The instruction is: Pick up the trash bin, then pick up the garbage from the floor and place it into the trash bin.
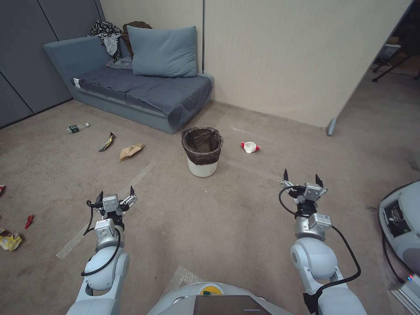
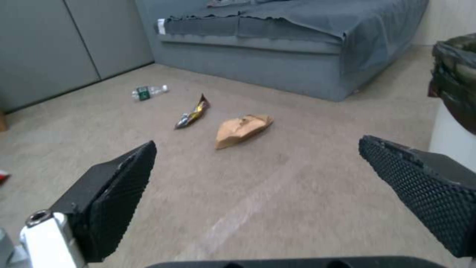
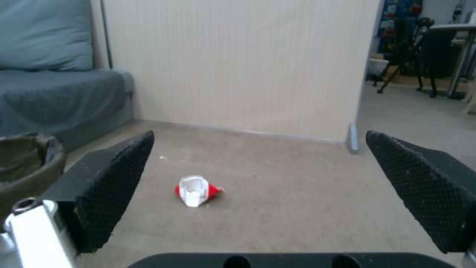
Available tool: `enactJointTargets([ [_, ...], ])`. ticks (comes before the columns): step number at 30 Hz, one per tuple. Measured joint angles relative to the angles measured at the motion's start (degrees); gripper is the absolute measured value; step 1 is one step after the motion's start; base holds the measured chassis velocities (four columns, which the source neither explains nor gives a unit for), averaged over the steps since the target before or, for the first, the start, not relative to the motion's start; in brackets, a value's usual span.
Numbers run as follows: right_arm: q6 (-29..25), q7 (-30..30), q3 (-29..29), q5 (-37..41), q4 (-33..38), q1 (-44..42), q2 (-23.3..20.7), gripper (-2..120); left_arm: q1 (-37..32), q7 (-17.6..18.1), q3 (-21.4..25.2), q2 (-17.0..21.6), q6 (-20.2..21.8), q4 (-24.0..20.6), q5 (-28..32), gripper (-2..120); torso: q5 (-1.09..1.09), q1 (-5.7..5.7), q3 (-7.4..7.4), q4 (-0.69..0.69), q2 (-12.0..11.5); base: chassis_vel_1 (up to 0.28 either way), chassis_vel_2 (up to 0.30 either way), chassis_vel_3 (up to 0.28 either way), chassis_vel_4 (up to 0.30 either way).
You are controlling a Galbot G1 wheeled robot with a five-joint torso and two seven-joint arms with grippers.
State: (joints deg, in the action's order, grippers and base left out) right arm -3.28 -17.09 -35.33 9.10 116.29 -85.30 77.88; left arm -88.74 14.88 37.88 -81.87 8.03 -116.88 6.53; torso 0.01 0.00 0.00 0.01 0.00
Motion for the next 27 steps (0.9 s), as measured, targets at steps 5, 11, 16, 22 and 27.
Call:
enactJointTargets([
  [5, 0.00, -0.01, -0.06, 0.02, 0.00, 0.03, -0.13, 100, 0.00, 0.01, 0.03, 0.37, 0.07, -0.11, 0.24, 100, 0.01, 0.00, 0.02, -0.01, 0.00, -0.235, 0.233, 0.233, -0.241],
  [11, 0.06, -0.06, -0.04, 0.05, 0.03, 0.19, -0.26, 100, 0.00, 0.07, 0.29, 0.94, 0.27, -0.39, 0.90, 100, -0.03, 0.00, 0.01, 0.00, 0.00, -0.220, 0.214, 0.228, -0.218],
  [16, 0.08, -0.08, -0.04, 0.05, 0.03, 0.20, -0.27, 100, -0.02, 0.09, 0.30, 0.97, 0.29, -0.44, 0.95, 100, -0.02, 0.00, 0.01, -0.02, 0.00, -0.211, 0.191, 0.205, -0.198],
  [22, 0.06, -0.26, 0.03, -0.03, 0.19, -0.02, -0.26, 100, -0.52, 0.17, 0.37, 1.26, 0.29, -1.06, 1.11, 100, -0.03, 0.00, 0.00, -0.03, 0.00, -0.197, 0.225, 0.212, -0.219],
  [27, -0.08, -0.26, 0.05, -0.16, 0.19, -0.07, -0.24, 100, -0.62, 0.20, 0.37, 1.23, 0.29, -1.20, 1.09, 100, 0.00, 0.00, 0.00, -0.01, 0.00, -0.229, 0.211, 0.219, -0.219],
])
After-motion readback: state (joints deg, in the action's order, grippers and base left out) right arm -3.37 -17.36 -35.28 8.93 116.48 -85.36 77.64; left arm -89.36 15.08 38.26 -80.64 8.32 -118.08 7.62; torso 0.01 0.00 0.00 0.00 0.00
